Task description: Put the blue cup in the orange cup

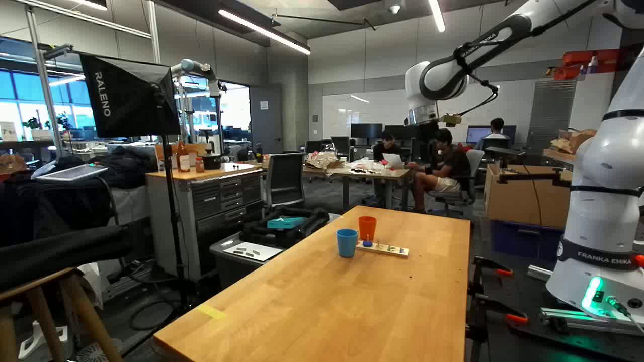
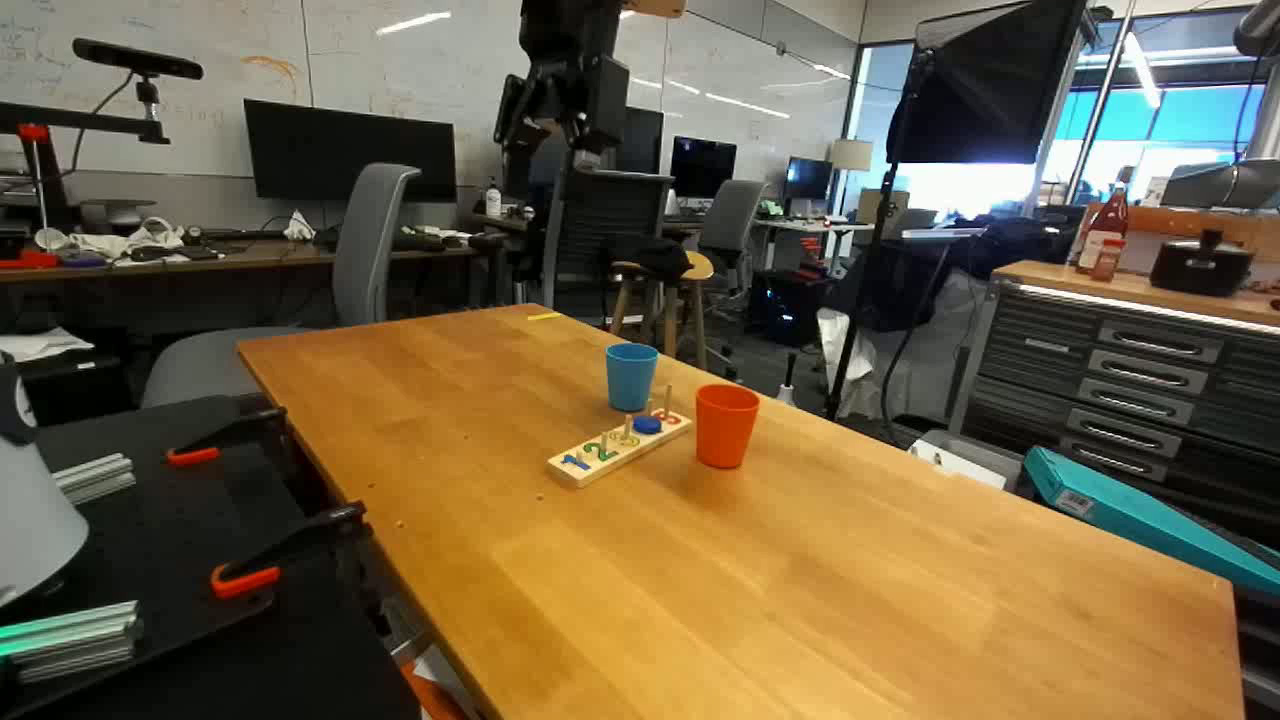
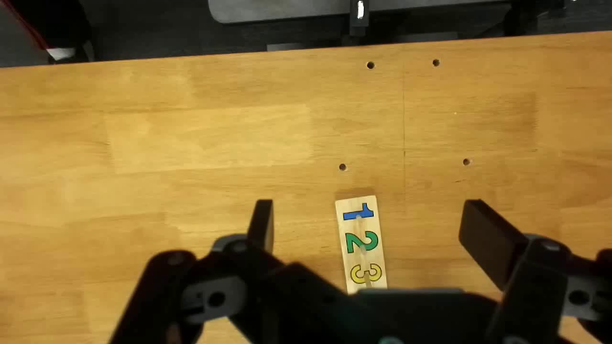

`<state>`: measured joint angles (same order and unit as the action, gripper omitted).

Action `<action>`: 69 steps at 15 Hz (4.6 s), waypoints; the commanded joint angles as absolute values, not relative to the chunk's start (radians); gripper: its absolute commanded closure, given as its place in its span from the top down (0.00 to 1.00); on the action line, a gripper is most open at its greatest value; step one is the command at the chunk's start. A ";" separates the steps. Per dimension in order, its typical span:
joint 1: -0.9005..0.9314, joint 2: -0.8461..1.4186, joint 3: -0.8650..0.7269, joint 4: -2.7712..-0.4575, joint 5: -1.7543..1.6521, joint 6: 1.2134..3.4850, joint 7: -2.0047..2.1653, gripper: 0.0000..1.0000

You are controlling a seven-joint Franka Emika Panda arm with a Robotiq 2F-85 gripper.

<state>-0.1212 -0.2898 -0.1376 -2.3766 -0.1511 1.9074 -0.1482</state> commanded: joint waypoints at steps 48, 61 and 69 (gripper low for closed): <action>0.112 0.704 -0.019 -1.705 -0.234 2.168 0.066 0.00; 0.100 0.628 -0.051 -1.622 -0.248 2.101 0.076 0.01; 0.039 0.581 -0.147 -1.560 -0.283 1.965 0.109 0.01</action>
<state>0.0570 0.5896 -0.1252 -1.5769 -0.2511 2.0324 0.0718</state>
